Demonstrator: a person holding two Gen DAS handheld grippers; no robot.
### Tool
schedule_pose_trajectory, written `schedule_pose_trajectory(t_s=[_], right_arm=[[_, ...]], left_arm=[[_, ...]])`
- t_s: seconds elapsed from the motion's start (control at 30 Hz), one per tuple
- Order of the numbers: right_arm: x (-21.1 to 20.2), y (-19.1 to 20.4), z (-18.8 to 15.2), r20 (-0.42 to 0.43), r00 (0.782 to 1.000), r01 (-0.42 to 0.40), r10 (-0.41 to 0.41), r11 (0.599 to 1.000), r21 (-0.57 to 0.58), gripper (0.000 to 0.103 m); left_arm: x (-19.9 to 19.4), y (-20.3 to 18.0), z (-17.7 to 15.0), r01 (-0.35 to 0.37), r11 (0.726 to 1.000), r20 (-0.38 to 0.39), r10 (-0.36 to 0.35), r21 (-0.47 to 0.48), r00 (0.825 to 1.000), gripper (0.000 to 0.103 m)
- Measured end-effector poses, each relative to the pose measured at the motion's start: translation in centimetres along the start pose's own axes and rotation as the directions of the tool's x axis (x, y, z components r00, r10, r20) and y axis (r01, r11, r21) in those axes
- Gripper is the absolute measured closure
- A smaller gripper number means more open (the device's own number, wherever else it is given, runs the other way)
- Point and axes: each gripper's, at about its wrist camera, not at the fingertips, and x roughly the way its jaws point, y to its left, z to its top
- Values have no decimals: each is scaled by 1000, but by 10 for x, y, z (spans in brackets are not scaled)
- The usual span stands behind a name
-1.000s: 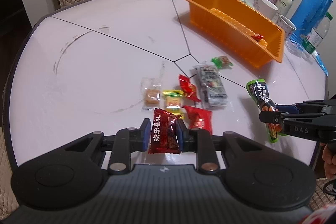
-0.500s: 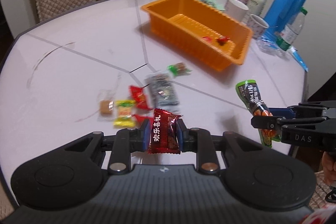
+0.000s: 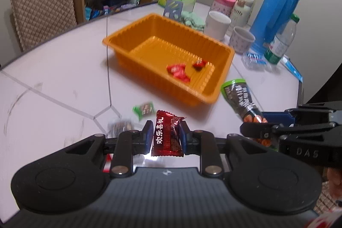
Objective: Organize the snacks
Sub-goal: 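Carry both snacks over the orange tray and open the left tool to drop its packet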
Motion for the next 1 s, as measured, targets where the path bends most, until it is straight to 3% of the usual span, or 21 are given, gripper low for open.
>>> schedule_pose_trajectory(t_s=[0.57, 1.0], right_arm=[[61, -37, 82, 62, 998, -3, 4, 1000, -10, 73], [136, -61, 120, 44, 999, 14, -15, 1000, 26, 73]], left_arm=[[77, 1, 101, -39, 999, 33, 38, 32, 999, 80], [148, 22, 139, -70, 996, -13, 71, 47, 997, 80]])
